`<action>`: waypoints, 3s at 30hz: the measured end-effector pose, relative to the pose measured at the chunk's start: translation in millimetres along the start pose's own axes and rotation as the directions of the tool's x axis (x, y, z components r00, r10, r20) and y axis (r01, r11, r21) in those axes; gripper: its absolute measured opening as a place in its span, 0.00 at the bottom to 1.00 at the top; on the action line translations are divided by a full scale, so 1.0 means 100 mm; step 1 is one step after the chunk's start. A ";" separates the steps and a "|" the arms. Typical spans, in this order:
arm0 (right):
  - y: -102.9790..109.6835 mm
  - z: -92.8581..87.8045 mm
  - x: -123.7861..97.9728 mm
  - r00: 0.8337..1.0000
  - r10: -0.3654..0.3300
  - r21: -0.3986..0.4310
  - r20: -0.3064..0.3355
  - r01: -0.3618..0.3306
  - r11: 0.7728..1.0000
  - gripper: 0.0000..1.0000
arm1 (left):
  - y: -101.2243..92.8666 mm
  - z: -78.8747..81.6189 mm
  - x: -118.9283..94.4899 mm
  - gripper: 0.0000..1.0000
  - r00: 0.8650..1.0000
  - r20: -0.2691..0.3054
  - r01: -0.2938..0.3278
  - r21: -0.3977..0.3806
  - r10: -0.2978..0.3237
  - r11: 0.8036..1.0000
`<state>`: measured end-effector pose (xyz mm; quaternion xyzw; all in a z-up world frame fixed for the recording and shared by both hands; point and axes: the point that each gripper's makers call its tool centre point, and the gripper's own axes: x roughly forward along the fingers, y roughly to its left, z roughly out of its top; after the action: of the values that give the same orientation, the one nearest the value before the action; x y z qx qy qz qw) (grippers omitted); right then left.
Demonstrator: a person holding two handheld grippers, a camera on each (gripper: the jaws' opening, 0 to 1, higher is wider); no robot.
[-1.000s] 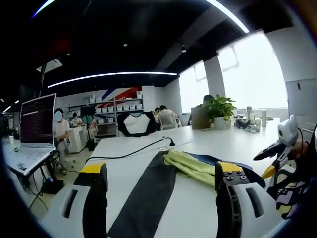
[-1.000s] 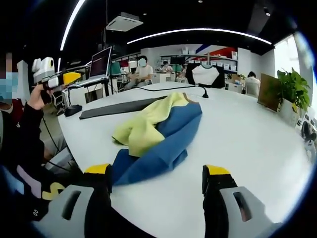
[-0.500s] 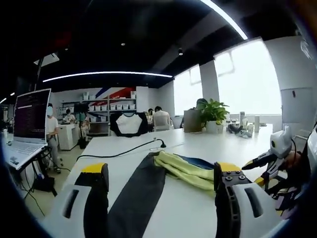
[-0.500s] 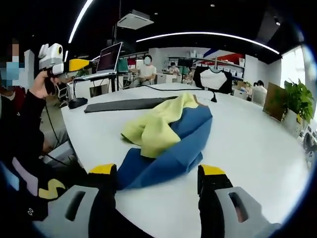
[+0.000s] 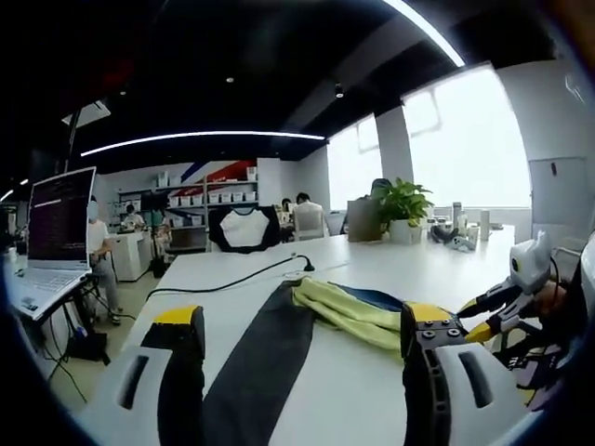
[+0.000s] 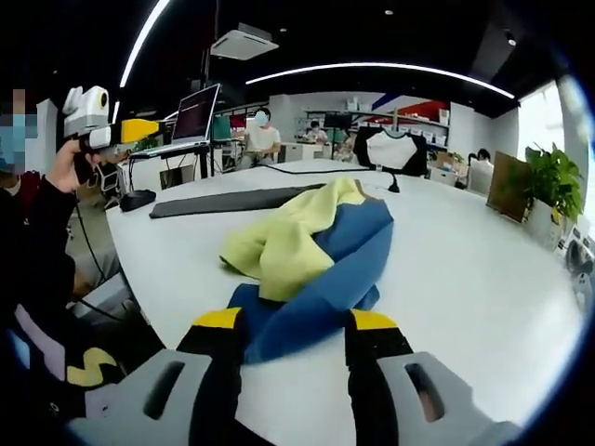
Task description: Fold the garment on the visible template until the final outline fits inside the template.
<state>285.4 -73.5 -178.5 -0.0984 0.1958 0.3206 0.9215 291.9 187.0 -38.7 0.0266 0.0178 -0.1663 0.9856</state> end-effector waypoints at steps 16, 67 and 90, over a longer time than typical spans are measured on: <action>-0.16 0.06 -0.06 0.996 -0.087 -0.044 0.007 0.087 0.995 0.16 | 0.17 -0.03 -0.10 0.91 0.999 -0.023 -0.044 0.031 0.045 0.999; -0.38 0.69 -0.26 0.988 -0.077 0.000 0.131 0.077 0.997 0.00 | 0.16 -0.15 -0.08 0.87 0.998 -0.052 -0.027 0.015 0.027 1.000; -1.32 0.99 -0.46 0.974 -0.207 -0.144 0.089 0.218 0.965 0.00 | 0.13 -0.18 -0.08 0.86 0.998 -0.056 -0.025 0.005 0.025 1.000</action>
<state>364.9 -170.7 -61.7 -0.1773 0.1249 0.2373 0.9469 288.2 203.1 -55.2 0.0336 0.0449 -0.1531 0.9866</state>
